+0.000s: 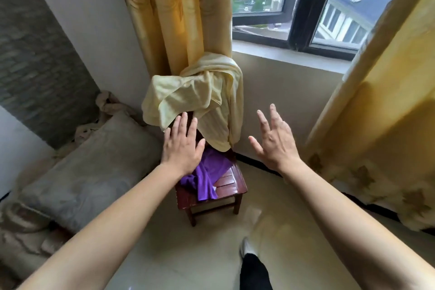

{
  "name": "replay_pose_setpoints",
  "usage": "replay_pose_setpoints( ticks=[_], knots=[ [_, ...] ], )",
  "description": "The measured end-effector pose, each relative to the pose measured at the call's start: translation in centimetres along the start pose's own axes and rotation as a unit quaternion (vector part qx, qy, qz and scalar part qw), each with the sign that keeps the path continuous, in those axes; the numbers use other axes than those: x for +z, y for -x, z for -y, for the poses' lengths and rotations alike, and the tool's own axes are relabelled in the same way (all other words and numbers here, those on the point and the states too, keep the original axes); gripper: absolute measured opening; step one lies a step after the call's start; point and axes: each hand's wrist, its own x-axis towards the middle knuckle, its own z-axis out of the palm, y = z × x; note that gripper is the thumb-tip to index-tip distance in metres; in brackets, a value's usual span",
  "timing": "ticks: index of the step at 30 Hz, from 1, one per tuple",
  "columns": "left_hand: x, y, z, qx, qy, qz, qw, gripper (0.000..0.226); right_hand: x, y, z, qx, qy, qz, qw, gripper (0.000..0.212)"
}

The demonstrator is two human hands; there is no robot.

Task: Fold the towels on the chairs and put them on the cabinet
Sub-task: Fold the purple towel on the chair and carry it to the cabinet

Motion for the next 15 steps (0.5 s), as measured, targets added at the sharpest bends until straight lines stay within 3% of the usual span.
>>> replay_pose_setpoints(
  ticks=[6, 9, 15],
  knots=[
    [7.8, -7.2, 2.8, -0.100, -0.012, 0.091, 0.991, 0.069, 11.2, -11.2, -1.8, -0.069, -0.038, 0.115, 0.990, 0.079],
    [10.1, -7.7, 3.8, -0.112, -0.027, 0.114, 0.987, 0.069, 14.3, -13.4, -1.7, -0.104, -0.045, 0.129, 0.985, 0.073],
    [22.9, -8.3, 6.9, -0.178, 0.006, 0.261, 0.949, 0.073, 28.3, -13.9, -2.2, -0.142, -0.058, 0.244, 0.958, 0.067]
  ],
)
